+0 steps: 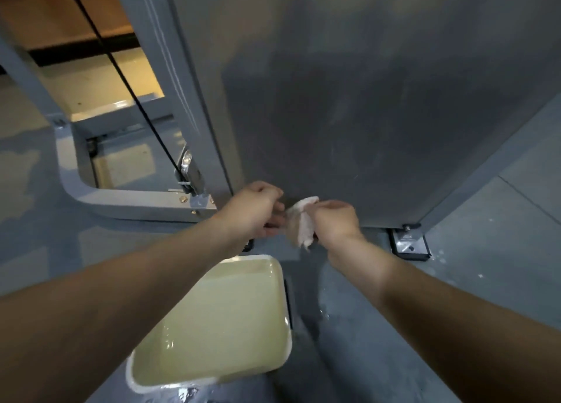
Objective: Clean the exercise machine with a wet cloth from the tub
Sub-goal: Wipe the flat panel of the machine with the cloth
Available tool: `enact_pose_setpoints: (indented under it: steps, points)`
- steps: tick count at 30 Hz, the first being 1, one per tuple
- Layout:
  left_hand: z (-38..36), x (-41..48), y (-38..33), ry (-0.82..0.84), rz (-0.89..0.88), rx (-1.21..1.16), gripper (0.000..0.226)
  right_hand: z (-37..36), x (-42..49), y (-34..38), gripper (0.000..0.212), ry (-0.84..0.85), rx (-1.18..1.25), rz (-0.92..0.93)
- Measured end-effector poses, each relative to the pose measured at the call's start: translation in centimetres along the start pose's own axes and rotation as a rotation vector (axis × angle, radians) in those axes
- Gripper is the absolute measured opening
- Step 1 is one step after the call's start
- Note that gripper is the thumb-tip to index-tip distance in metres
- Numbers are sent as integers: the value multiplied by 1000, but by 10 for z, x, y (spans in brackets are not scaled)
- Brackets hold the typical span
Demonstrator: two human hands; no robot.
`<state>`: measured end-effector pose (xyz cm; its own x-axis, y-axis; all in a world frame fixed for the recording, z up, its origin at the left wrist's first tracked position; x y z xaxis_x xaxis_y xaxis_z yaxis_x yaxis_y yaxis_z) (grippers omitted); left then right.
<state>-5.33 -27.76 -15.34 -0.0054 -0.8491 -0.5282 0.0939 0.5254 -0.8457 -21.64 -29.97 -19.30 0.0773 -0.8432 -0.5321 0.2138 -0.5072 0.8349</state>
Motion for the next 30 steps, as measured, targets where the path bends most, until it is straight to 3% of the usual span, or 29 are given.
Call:
enact_pose_setpoints:
  steps: [3,6,11,15,18,20,21,24,25,30]
  points:
    - [-34,-1,-12,180,-19,331,16,8,-1,1,22,114,366,-7]
    - [-46,7,-20,169,-75,453,25,12,-2,4,20,247,577,-11]
    - [-52,25,-4,79,-123,248,19,17,-6,-18,18,370,679,-58]
    - [-70,35,7,178,-202,103,18,26,-1,-22,20,405,820,19]
    - [-83,39,2,218,-199,106,21,39,6,-26,11,289,815,58]
    - [-76,47,10,109,-140,149,9,52,15,-43,12,89,809,5]
    - [-69,49,15,36,-108,161,14,57,18,-50,13,2,806,-23]
    - [-47,53,33,-110,-66,74,81,56,27,-45,11,-59,852,-42]
    - [-40,51,36,-155,-60,39,93,55,30,-40,6,-72,872,-47]
    - [2,41,27,-374,-117,116,66,63,25,2,23,-210,940,29]
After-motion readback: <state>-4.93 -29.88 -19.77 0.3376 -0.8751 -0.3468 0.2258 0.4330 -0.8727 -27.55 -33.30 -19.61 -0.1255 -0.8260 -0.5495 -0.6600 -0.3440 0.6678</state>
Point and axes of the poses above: each hand's wrist, its own x-axis towards the middle knuckle, its own z-axis out of the back of the hand, y = z × x, the point moved 9 cm from there along x, towards the middle knuckle, and after that the axes turned 9 degrees about y, right-handed, at the moved point
